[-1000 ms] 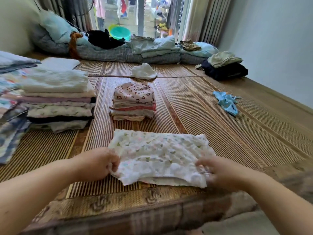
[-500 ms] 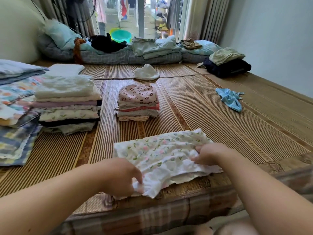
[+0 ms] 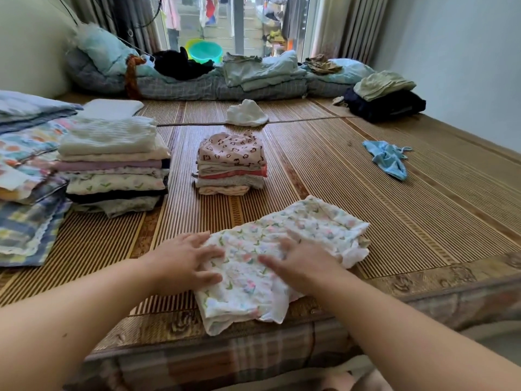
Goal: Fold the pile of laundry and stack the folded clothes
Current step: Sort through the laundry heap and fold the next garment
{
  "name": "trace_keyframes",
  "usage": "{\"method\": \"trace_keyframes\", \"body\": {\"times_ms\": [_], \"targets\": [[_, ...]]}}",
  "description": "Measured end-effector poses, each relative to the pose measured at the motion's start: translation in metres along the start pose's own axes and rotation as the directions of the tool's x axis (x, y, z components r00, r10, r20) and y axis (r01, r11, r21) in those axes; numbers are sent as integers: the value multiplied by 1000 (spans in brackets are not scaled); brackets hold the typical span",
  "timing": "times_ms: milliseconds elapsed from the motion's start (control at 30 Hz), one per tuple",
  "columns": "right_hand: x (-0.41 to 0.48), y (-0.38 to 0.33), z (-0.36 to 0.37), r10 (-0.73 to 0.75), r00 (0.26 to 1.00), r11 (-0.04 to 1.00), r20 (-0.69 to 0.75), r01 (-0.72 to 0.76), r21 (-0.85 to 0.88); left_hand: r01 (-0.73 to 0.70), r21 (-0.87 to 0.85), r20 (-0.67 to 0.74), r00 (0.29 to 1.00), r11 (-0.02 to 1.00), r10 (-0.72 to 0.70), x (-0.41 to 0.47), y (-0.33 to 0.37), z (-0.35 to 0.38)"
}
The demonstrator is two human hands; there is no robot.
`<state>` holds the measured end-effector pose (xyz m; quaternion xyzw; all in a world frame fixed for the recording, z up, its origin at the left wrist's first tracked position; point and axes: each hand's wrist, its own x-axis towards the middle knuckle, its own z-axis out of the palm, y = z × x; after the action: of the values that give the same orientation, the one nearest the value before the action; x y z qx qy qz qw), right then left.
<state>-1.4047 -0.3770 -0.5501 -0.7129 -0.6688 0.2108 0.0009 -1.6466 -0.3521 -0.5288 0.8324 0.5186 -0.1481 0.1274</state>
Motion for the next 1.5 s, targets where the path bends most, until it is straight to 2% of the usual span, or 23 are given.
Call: {"method": "trace_keyframes", "body": {"times_ms": [67, 167, 300, 333, 400, 467, 533, 600, 633, 733, 800, 833, 933, 1000, 1067, 1133, 1200, 1233, 1300, 1367, 1467, 1500], "targets": [[8, -1, 2, 38, 994, 980, 102, -17, -198, -10, -51, 39, 999, 999, 12, 0, -1, 2], [29, 19, -19, 5, 996, 974, 84, 14, -228, -78, -85, 9, 997, 993, 79, -2, 9, 4], [44, 47, -35, -37, 988, 978, -153, 4, -210, -216, -51, 20, 976, 975, 217, -11, 37, 9], [40, 47, -36, -80, 975, 980, -208, 39, -194, -251, -16, 26, 967, 968, 252, -12, 43, 11], [22, 43, -37, -242, 936, 963, -257, 199, -181, -299, 55, 1, 954, 953, 299, -10, 50, 14], [-3, 42, -32, -379, 910, 922, -167, 356, -155, -320, 112, -53, 944, 941, 327, -2, 50, 15], [-29, 47, -19, -415, 908, 896, 54, 418, -149, -373, 143, -118, 913, 917, 390, 6, 48, 14], [-41, 63, 0, -411, 889, 845, 202, 455, -282, -429, 202, -165, 871, 880, 463, 13, 45, 14], [-42, 73, 11, -417, 884, 814, 211, 467, -345, -446, 228, -175, 856, 865, 487, 15, 45, 15], [-43, 96, 29, -540, 841, 768, 22, 504, -396, -471, 218, -187, 839, 855, 511, 16, 50, 12], [-43, 105, 25, -616, 783, 758, -88, 559, -336, -488, 120, -182, 845, 865, 502, 13, 54, 5], [-47, 106, 19, -606, 790, 782, -91, 572, -248, -490, 54, -164, 855, 870, 492, 11, 56, 2], [-59, 103, 3, -458, 887, 888, 51, 454, 75, -395, -211, -16, 916, 894, 401, 2, 58, -6], [-63, 97, -8, -421, 901, 881, 102, 379, 284, -272, -381, 145, 927, 884, 347, -3, 56, -12], [-71, 84, -27, -407, 901, 809, 147, 281, 517, -138, -589, 282, 888, 796, 363, -5, 49, -22], [-70, 72, -46, -409, 902, 716, 138, 223, 661, 31, -808, 319, 863, 588, 392, 0, 37, -30], [-58, 60, -64, -375, 926, 613, 28, 225, 757, 157, -912, 291, 898, 379, 329, 10, 24, -35], [-48, 54, -70, -323, 946, 563, -37, 223, 796, 175, -934, 264, 926, 312, 271, 15, 19, -37], [-24, 41, -75, -182, 973, 513, -144, 219, 830, 143, -960, 177, 976, 242, 125, 22, 18, -40], [4, 29, -76, -27, 973, 510, -228, 209, 834, 93, -983, 75, 991, 161, -109, 34, 18, -39], [38, 20, -73, 114, 953, 479, -281, 195, 856, -35, -998, -17, 938, -46, -346, 53, 15, -36], [47, 20, -70, 159, 942, 517, -295, 175, 838, -55, -998, -44, 911, -16, -410, 57, 16, -34]]}}
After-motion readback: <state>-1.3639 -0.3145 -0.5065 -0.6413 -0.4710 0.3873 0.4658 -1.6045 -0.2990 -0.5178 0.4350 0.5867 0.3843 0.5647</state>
